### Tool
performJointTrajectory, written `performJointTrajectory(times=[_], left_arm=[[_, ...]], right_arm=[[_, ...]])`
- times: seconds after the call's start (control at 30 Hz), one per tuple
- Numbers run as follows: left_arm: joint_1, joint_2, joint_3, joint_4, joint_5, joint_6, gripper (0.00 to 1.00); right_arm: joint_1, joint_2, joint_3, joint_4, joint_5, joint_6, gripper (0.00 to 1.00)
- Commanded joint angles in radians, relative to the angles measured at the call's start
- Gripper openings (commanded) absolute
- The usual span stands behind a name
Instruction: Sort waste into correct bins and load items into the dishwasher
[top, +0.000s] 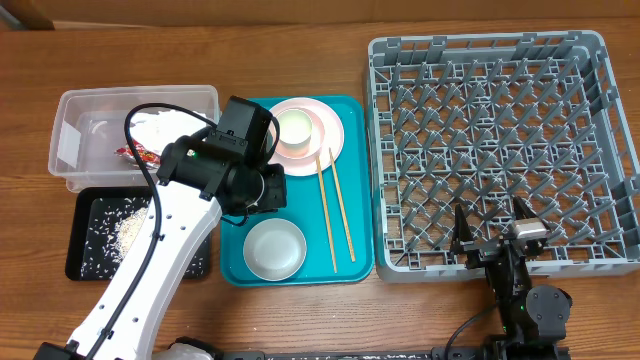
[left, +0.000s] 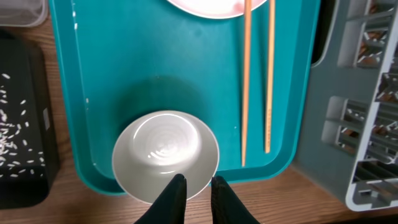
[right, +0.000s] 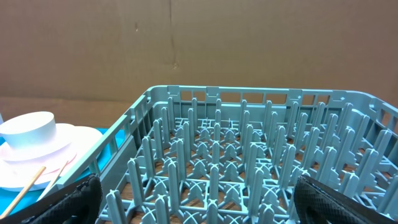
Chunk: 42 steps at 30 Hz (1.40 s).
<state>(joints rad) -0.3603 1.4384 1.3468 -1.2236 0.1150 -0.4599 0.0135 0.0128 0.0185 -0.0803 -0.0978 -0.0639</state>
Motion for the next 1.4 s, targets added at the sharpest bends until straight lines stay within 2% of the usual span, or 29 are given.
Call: performJointTrajectory(times=[0.0, 0.37, 0.53, 0.77, 0.97, 1.2, 1.37], left_arm=[[-0.003, 0.001, -0.003, -0.03, -0.03, 0.008, 0.15], [-0.027, 0.001, -0.011, -0.138, -0.029, 0.007, 0.11], [-0.073, 0.001, -0.09, -0.135, -0.03, -0.016, 0.11], [-0.122, 0.002, -0.313, 0.114, -0.031, -0.042, 0.08], [-0.122, 0.002, -0.437, 0.309, -0.1, -0.065, 0.06], [-0.122, 0.002, -0.535, 0.449, -0.108, -0.071, 0.06], [-0.122, 0.002, -0.543, 0.514, -0.231, -0.072, 0.08]], right_arm=[[-0.003, -0.01, -0.011, 0.004, -0.001, -0.004, 1.0], [-0.003, -0.01, -0.011, 0.004, -0.001, -0.004, 1.0], [-0.003, -0.01, -0.011, 0.004, -0.001, -0.004, 1.0], [-0.003, -0.01, -0.011, 0.004, -0.001, -0.004, 1.0], [-0.003, -0.01, -0.011, 0.004, -0.001, -0.004, 1.0], [-0.003, -0.01, -0.011, 0.004, -0.001, -0.004, 1.0], [-0.003, -0.01, -0.011, 0.004, -0.001, -0.004, 1.0]])
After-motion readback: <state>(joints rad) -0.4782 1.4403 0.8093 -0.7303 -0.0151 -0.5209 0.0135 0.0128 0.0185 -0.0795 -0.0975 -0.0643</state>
